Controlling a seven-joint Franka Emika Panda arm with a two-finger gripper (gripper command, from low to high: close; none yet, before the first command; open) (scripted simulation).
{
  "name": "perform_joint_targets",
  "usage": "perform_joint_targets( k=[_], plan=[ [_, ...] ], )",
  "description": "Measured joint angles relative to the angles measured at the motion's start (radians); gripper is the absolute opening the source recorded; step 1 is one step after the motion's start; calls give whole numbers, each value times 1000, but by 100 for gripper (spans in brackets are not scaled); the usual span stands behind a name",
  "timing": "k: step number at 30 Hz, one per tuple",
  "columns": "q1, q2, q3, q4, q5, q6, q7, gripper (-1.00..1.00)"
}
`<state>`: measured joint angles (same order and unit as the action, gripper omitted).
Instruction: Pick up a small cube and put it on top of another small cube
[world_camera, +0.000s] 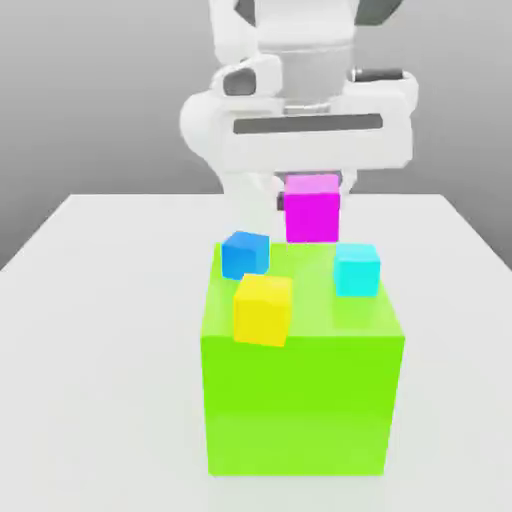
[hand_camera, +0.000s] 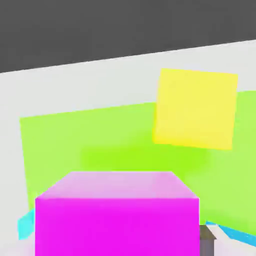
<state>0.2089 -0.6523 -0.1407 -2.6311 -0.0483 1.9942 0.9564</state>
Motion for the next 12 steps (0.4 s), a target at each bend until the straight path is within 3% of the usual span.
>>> perform_joint_targets(
  k=[4,8,9,12],
  plan=[
    [-45,-134,-25,-62,-66,-80,-89,-100],
    [-61,-114,-42,-174,-87,49,-106,-100],
    [-61,-108,-45,-191,-90,71,-106,100],
    [-61,-108,-45,-191,-90,71,-106,100]
  ],
)
